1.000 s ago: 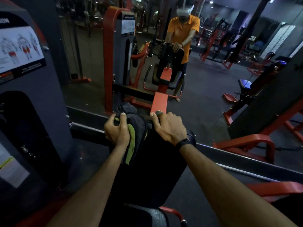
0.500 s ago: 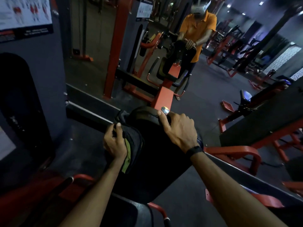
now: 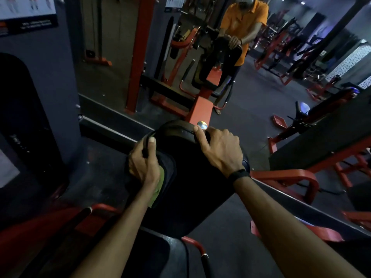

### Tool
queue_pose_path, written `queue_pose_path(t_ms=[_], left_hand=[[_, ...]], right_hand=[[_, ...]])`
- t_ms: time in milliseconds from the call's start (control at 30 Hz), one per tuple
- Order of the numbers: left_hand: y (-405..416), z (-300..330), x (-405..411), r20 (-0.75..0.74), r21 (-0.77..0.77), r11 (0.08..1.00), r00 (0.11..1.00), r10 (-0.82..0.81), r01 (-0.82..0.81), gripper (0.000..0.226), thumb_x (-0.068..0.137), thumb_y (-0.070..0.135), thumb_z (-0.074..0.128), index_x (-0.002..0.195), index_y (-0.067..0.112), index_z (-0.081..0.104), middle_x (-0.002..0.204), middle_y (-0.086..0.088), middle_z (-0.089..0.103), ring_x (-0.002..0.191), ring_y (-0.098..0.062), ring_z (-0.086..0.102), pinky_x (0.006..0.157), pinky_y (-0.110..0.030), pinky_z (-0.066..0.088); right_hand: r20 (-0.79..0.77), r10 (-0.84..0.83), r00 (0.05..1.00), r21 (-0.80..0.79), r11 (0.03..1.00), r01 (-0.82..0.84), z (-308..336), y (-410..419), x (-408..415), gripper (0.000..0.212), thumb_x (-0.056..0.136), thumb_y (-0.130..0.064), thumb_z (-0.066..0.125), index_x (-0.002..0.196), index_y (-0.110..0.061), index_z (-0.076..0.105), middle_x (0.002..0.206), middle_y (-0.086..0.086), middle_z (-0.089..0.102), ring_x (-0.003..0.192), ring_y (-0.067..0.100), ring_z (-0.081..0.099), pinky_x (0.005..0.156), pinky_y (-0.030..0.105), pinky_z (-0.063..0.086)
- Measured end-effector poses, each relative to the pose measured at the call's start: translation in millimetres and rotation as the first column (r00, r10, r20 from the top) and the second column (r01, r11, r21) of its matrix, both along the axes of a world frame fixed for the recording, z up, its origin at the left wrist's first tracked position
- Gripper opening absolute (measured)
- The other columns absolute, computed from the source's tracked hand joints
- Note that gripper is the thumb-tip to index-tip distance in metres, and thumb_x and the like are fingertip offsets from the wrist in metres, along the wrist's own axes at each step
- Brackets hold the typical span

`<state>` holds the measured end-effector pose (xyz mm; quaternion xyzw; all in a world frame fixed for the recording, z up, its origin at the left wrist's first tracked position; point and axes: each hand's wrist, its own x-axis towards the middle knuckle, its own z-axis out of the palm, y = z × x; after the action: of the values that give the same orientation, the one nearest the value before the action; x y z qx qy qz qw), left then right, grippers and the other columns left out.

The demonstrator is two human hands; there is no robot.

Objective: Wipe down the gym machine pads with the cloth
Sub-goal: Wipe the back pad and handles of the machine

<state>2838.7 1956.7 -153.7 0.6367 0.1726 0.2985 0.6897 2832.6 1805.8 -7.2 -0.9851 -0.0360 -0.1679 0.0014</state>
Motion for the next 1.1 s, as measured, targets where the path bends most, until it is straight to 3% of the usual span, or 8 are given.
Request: queue_pose_path(t_ms=[167, 267, 400, 533, 733, 900, 1000, 1100], left_hand=[[1, -36, -7, -0.048, -0.041, 0.999, 0.999, 0.026, -0.028, 0.045, 0.093, 0.044, 0.047, 0.105, 0.009, 0.074, 0.102, -0.006, 0.073, 0.098, -0.025, 0.066, 0.088, -0.043, 0.05], [4, -58, -8, -0.105, -0.077, 0.996, 0.994, 0.04, -0.048, 0.049, 0.09, 0.043, 0.048, 0.094, 0.0, 0.072, 0.09, -0.019, 0.071, 0.088, -0.037, 0.065, 0.08, -0.049, 0.051], [6, -87, -16, -0.194, -0.099, 0.991, 0.979, 0.069, -0.089, 0.052, 0.089, 0.042, 0.048, 0.08, -0.007, 0.063, 0.081, -0.033, 0.062, 0.079, -0.048, 0.058, 0.072, -0.05, 0.046], [9, -112, -22, -0.22, -0.171, 0.98, 0.973, 0.064, -0.103, 0.048, 0.09, 0.04, 0.049, 0.1, 0.0, 0.073, 0.099, -0.02, 0.073, 0.097, -0.037, 0.066, 0.088, -0.047, 0.051], [11, -142, -34, -0.374, -0.163, 0.979, 0.926, 0.054, -0.123, 0.072, 0.082, 0.056, 0.041, 0.117, -0.001, 0.069, 0.119, -0.022, 0.067, 0.113, -0.037, 0.059, 0.098, -0.046, 0.043], [10, -167, -44, -0.491, -0.067, 0.994, 0.87, 0.043, -0.086, 0.079, 0.089, 0.059, 0.035, 0.145, 0.005, 0.047, 0.148, -0.022, 0.044, 0.134, -0.039, 0.042, 0.114, -0.047, 0.029], [9, -173, -50, -0.587, -0.119, 0.985, 0.809, 0.033, -0.126, 0.089, 0.086, 0.068, 0.035, 0.154, 0.012, 0.032, 0.157, -0.019, 0.033, 0.141, -0.041, 0.034, 0.116, -0.05, 0.024], [9, -190, -51, -0.699, -0.193, 0.97, 0.714, -0.029, -0.15, 0.09, 0.086, 0.076, 0.036, 0.155, 0.018, 0.031, 0.157, -0.022, 0.029, 0.141, -0.045, 0.031, 0.118, -0.054, 0.022]], right_hand=[[0.003, 0.02, 1.0, -0.009, 1.0, -0.02, -1, -2, 1, 0.071, 0.096, -0.072, 0.015, 0.093, -0.017, 0.06, 0.068, 0.005, 0.06, 0.068, 0.035, 0.061, 0.067, 0.042, 0.045], [0.01, 0.021, 1.0, -0.013, 1.0, -0.02, -1, -2, 1, 0.062, 0.099, -0.068, 0.021, 0.087, -0.019, 0.055, 0.064, 0.001, 0.051, 0.069, 0.036, 0.06, 0.064, 0.038, 0.034], [0.037, 0.038, 0.999, 0.014, 0.999, -0.039, -3, -3, 0, 0.056, 0.098, -0.068, 0.02, 0.078, -0.021, 0.044, 0.061, 0.001, 0.049, 0.063, 0.034, 0.056, 0.062, 0.037, 0.034], [0.056, 0.028, 0.998, 0.022, 0.999, -0.029, -5, -3, 1, 0.06, 0.097, -0.07, 0.018, 0.076, -0.02, 0.044, 0.06, 0.003, 0.049, 0.059, 0.031, 0.051, 0.062, 0.036, 0.032], [0.058, 0.011, 0.998, -0.006, 1.0, -0.011, -5, -3, 2, 0.073, 0.092, -0.074, 0.009, 0.082, -0.018, 0.053, 0.063, 0.003, 0.055, 0.06, 0.027, 0.052, 0.061, 0.035, 0.03], [0.057, -0.002, 0.998, 0.009, 1.0, 0.001, -7, -3, 3, 0.078, 0.092, -0.074, 0.009, 0.083, -0.014, 0.058, 0.061, 0.001, 0.053, 0.057, 0.023, 0.046, 0.061, 0.035, 0.03], [0.056, -0.001, 0.998, 0.022, 1.0, 0.0, -7, -2, 3, 0.075, 0.092, -0.075, 0.01, 0.078, -0.015, 0.054, 0.06, 0.001, 0.052, 0.056, 0.023, 0.05, 0.06, 0.035, 0.034], [0.056, 0.004, 0.998, 0.024, 1.0, -0.005, -8, -3, 4, 0.075, 0.092, -0.075, 0.01, 0.075, -0.015, 0.053, 0.058, -0.001, 0.051, 0.054, 0.022, 0.051, 0.059, 0.034, 0.034]])
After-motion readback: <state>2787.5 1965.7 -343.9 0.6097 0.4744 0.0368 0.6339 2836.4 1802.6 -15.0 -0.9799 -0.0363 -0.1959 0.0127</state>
